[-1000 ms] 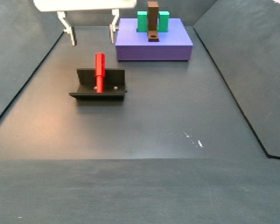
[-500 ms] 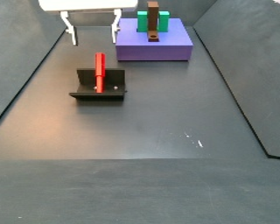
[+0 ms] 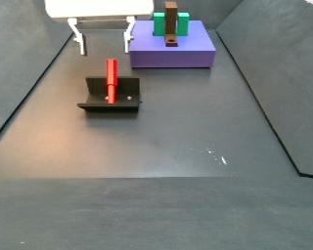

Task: Pick up the red object. Move up. Place the red object on the fixture. Regrasp the red object. Move to above the board. Insert the red object.
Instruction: Regrasp the red object.

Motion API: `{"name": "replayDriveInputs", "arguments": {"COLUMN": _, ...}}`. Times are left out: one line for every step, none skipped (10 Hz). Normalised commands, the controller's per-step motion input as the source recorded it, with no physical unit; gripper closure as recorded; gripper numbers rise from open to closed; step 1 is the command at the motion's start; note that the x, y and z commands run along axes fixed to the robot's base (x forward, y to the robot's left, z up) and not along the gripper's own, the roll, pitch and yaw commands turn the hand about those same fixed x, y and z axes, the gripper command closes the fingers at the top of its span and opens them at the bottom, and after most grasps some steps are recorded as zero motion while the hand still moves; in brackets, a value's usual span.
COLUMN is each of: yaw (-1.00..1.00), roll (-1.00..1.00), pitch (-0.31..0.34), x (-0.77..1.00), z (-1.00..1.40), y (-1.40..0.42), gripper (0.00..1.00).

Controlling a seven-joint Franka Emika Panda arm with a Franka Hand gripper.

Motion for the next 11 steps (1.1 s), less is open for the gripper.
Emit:
{"name": "replayDriveInputs", "arguments": {"yaw": 0.16, "roll": 0.10, "pitch": 0.000, "x": -0.02, "z": -0.06, "y": 0.00, "gripper": 0.00}}
{"name": "replayDriveInputs", "arguments": {"yaw": 0.18, "roll": 0.00, "pitch": -0.006, "x": -0.02, "z": -0.02, "y": 0.00, "gripper": 0.00}}
{"name": "replayDriveInputs", "arguments": {"yaw": 0.13, "roll": 0.00, "pitch": -0.117, "x": -0.01, "z": 0.00, "y": 0.00, "gripper": 0.00}}
{"name": "replayDriveInputs", "arguments": {"yaw": 0.08, "roll": 0.00, "pitch": -0.134, "x": 0.00, "z": 0.00, "y": -0.02, "gripper": 0.00}}
{"name": "replayDriveInputs", "arguments": {"yaw": 0.05, "roll": 0.00, "pitch": -0.151, "x": 0.00, "z": 0.00, "y": -0.02, "gripper": 0.00}}
{"name": "replayDriveInputs", "arguments": {"yaw": 0.07, "roll": 0.23, "pitch": -0.123, "x": 0.00, "z": -0.03, "y": -0.03, "gripper": 0.00}}
{"name": "replayDriveInputs", "arguments": {"yaw": 0.05, "roll": 0.19, "pitch": -0.160, "x": 0.00, "z": -0.14, "y": 0.00, "gripper": 0.00}}
{"name": "replayDriveInputs", "arguments": {"yaw": 0.06, "roll": 0.10, "pitch": -0.209, "x": 0.00, "z": -0.13, "y": 0.00, "gripper": 0.00}}
{"name": "replayDriveInputs", "arguments": {"yaw": 0.05, "roll": 0.14, "pitch": -0.231, "x": 0.00, "z": -0.08, "y": -0.02, "gripper": 0.00}}
{"name": "replayDriveInputs", "arguments": {"yaw": 0.01, "roll": 0.27, "pitch": -0.029, "x": 0.05, "z": -0.09, "y": -0.01, "gripper": 0.00}}
{"name": "replayDriveInputs", "arguments": {"yaw": 0.04, "roll": 0.33, "pitch": 0.000, "x": 0.00, "z": -0.13, "y": 0.00, "gripper": 0.00}}
